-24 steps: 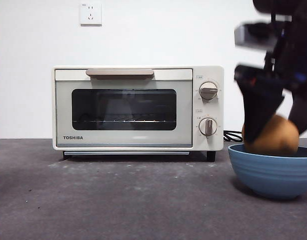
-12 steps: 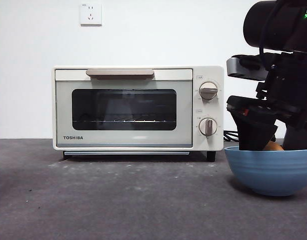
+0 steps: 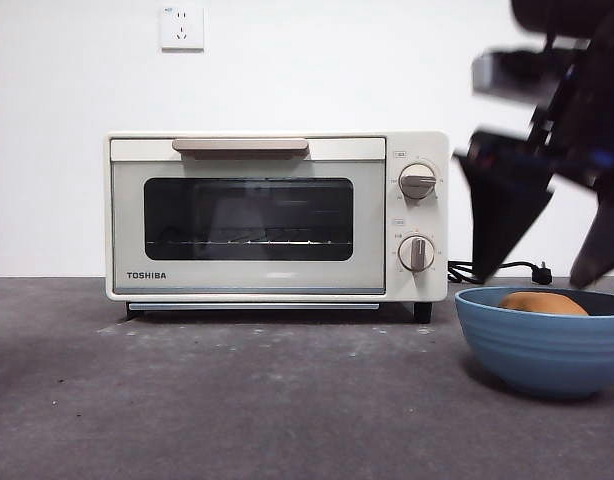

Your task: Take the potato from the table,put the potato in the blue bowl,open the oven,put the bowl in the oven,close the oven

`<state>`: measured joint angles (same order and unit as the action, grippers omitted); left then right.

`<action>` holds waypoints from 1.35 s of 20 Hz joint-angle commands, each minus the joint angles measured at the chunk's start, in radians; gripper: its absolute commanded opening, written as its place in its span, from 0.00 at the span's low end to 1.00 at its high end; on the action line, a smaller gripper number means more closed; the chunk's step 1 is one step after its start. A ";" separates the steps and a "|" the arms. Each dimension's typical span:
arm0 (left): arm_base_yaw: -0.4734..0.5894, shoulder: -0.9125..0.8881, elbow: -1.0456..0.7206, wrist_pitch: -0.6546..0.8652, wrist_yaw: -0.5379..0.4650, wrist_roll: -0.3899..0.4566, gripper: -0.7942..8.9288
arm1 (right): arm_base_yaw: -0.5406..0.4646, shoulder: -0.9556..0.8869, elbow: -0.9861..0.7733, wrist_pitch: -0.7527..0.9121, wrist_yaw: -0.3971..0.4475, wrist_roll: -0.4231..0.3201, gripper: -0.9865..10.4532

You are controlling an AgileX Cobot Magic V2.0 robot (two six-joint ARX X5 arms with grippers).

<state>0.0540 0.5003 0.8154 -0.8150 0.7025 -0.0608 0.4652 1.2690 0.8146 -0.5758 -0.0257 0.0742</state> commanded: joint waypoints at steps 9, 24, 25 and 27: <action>-0.148 0.361 0.021 0.500 -0.038 -0.110 0.07 | 0.000 -0.412 -0.006 -0.130 -0.002 0.077 0.50; -0.336 0.998 0.390 0.641 -0.301 0.042 0.07 | 0.000 -0.493 -0.006 -0.248 -0.002 0.111 0.50; -0.340 1.012 0.390 0.652 -0.315 0.044 0.07 | 0.000 -0.494 -0.006 -0.248 -0.002 0.112 0.50; -0.346 1.042 0.390 0.665 -0.319 0.045 0.07 | 0.000 -0.500 -0.006 -0.248 -0.002 0.113 0.50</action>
<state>-0.2886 1.5318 1.2064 -0.1593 0.3828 -0.0322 0.4652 0.7723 0.8150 -0.8234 -0.0261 0.1757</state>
